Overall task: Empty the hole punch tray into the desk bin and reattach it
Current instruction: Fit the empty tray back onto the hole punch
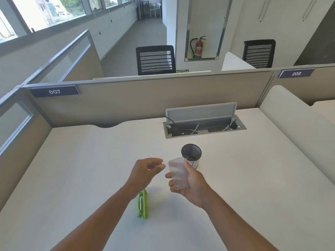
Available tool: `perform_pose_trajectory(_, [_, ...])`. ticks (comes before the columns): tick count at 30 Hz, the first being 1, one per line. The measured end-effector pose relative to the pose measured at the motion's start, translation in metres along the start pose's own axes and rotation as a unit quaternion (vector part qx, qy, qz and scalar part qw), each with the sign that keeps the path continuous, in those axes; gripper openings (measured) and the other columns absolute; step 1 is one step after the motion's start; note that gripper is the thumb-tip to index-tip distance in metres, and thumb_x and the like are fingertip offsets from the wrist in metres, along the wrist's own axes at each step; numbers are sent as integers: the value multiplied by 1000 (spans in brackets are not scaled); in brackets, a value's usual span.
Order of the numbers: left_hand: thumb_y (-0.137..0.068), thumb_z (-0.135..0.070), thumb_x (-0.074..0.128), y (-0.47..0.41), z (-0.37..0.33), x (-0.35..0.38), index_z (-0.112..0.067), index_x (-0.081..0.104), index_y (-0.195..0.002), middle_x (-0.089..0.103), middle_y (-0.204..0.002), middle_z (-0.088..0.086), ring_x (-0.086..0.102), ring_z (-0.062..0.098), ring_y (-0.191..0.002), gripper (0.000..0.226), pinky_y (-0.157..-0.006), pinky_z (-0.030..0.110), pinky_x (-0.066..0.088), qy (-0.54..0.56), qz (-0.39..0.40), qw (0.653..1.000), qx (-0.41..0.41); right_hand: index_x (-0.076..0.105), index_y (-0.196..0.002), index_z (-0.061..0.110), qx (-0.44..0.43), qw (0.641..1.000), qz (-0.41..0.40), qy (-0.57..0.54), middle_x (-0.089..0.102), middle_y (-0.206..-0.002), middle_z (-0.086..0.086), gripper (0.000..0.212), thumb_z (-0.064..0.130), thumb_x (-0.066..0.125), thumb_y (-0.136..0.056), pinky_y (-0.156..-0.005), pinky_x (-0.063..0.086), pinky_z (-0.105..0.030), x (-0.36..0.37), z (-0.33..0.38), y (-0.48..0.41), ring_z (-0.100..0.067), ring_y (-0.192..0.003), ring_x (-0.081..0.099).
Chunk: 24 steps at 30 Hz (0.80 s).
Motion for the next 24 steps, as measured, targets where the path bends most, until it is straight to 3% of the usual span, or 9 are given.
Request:
perform_pose_trajectory(3, [-99,-19,77,16,32,-35,-27,78,-124,80,-122,-5,72,7,-116,26,-92,19,53,-36,-4,999,-19,64,-135,2,12,1000,-19,-2,74,-100,-24,66,57,40,-108,-63,57,-38,1,-16,2,-33,-68,66])
perform_pose_trajectory(6, [-95,-2,74,34,68,-59,-30,65,-140,68,-142,-8,58,13,-137,54,-105,29,48,-97,72,991,-52,62,-138,1,19,999,-25,-17,74,-100,-25,65,55,41,-109,-65,58,-40,1,-32,4,-33,-69,66])
perform_pose_trajectory(8, [-91,-2,78,47,89,-65,-31,54,-151,61,-149,-7,51,16,-145,71,-113,32,42,-150,111,981,-57,64,-137,1,24,999,-27,-24,73,-100,-25,64,54,42,-109,-67,60,-41,2,-40,4,-34,-69,67])
perform_pose_trajectory(11, [-82,-16,89,62,113,-66,-33,39,-160,55,-155,-3,45,17,-150,94,-122,35,38,-180,137,971,-76,66,-136,2,31,999,-30,-27,74,-100,-25,64,55,41,-109,-68,60,-41,4,-52,3,-35,-70,68])
perform_pose_trajectory(15, [-68,-45,94,76,133,-60,-45,32,-161,53,-154,-12,43,18,-145,113,-128,45,34,-192,119,971,-81,66,-135,2,39,998,-35,-32,75,-99,-25,67,57,41,-108,-66,61,-41,8,-65,3,-35,-69,69])
perform_pose_trajectory(24, [-51,-63,94,77,149,-37,-48,20,-164,48,-152,-22,34,11,-145,136,-122,32,20,-206,83,975,-27,67,-134,2,55,997,-45,-31,75,-96,-22,72,63,38,-106,-65,59,-39,8,-87,8,-32,-70,69])
Point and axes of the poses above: each hand's wrist, its own y-axis away from the middle knuckle, its own x-axis out of the palm, z = x × y, the point moved 3 cm from there along -y, towards the middle knuckle
